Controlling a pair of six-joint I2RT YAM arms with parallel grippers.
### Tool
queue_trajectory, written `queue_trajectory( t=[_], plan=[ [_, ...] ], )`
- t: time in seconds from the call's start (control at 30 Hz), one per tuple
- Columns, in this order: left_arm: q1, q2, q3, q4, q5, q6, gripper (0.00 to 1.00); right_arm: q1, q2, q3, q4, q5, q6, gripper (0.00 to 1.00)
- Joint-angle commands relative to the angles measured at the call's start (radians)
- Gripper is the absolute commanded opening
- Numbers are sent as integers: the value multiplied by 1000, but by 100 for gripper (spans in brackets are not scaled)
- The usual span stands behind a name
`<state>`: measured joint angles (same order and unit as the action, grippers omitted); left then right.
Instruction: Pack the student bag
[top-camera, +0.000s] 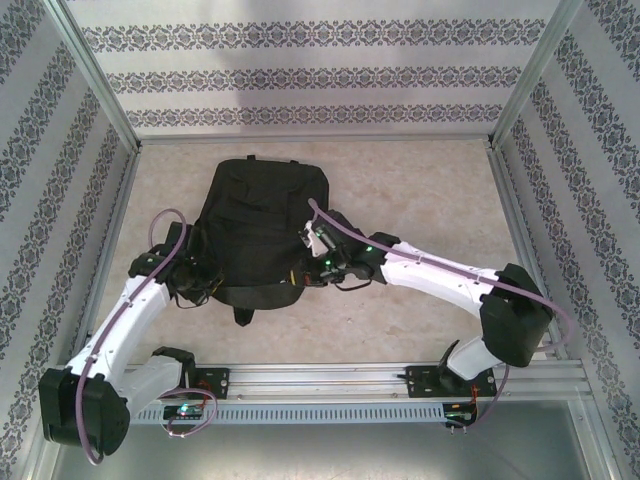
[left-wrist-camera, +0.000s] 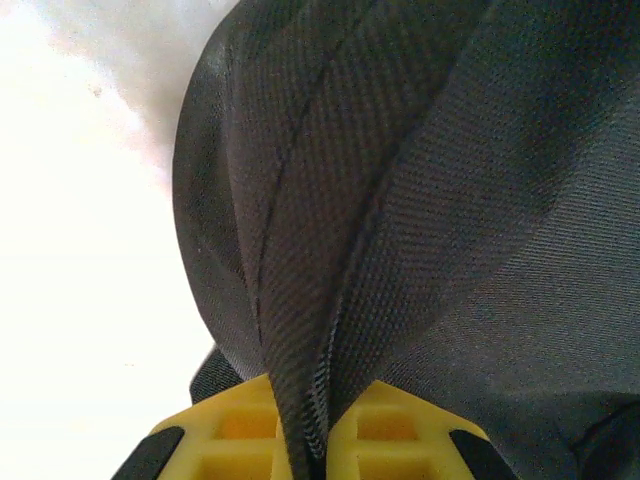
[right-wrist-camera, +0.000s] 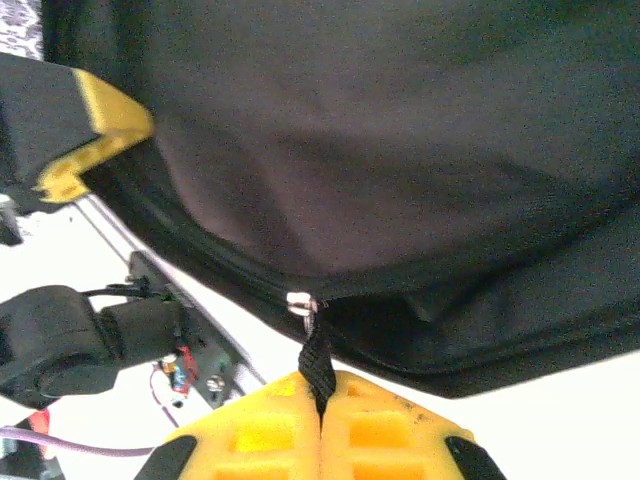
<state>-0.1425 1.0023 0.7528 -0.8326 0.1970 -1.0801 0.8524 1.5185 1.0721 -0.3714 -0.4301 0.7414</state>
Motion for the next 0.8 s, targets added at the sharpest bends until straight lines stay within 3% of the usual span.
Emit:
queue_trajectory(
  t=[0.0, 0.27, 0.63, 0.67, 0.73, 0.77],
  plan=[
    [15, -31, 61, -67, -133, 72, 3, -50, -28, 11, -125, 27, -127, 0],
    [17, -29, 88, -81, -171, 160, 1, -239, 2, -9, -61, -1, -176, 0],
    [17, -32, 71, -67, -145, 238, 0, -338, 166, 178, -124, 63, -238, 0],
    [17, -31, 69, -53, -130, 242, 0, -343, 164, 172, -113, 56, -229, 2],
    [17, -23, 62, -21, -84, 252, 0, -342, 142, 152, -92, 58, -217, 30],
    [15, -13, 57, 0, -55, 256, 0, -340, 122, 133, -78, 61, -214, 38]
  ],
)
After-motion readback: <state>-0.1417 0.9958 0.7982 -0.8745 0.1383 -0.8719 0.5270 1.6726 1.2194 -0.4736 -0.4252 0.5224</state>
